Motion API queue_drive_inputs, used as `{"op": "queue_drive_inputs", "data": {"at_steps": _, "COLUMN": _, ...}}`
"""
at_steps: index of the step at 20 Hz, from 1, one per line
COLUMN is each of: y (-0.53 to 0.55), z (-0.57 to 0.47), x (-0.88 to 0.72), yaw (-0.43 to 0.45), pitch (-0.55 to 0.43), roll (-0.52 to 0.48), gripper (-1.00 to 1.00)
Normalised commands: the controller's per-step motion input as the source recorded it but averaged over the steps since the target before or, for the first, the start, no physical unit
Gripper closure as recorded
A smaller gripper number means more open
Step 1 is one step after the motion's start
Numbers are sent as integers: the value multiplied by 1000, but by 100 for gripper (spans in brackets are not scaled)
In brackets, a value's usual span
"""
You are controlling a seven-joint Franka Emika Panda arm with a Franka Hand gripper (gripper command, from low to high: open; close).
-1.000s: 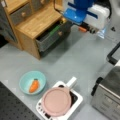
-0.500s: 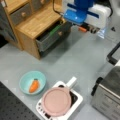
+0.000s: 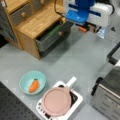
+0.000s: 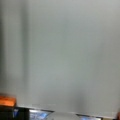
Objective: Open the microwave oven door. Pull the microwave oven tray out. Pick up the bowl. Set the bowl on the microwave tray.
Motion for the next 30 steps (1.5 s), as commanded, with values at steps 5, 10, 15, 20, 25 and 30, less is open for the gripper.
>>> {"op": "queue_drive_inputs", "data": {"at_steps": 5, "y": 57, "z": 156, "x": 4, "yaw": 41, "pitch": 147, "roll": 516, "gripper": -100}}
{"op": "queue_drive_inputs", "data": {"at_steps": 10, "y": 69, "z": -11, "x": 58, "yaw": 63, "pitch": 107, "roll": 399, "gripper": -100}}
{"op": "queue_drive_inputs", "data": {"at_steps": 15, "y": 162, "z": -19, "x": -8, "yaw": 60, "pitch": 99, "roll": 393, "gripper": -100}}
{"op": "queue_drive_inputs", "data": {"at_steps": 20, "y": 180, "z": -8, "x": -40, "yaw": 33, "pitch": 69, "roll": 283, "gripper": -100}}
{"op": "queue_drive_inputs", "data": {"at_steps": 25, "y": 258, "z": -51, "x": -42, "yaw": 3, "pitch": 19, "roll": 158, "gripper": -100}}
{"op": "queue_drive_inputs", "data": {"at_steps": 30, "y": 400, "z": -88, "x": -20, "yaw": -36, "pitch": -5, "roll": 117, "gripper": -100}}
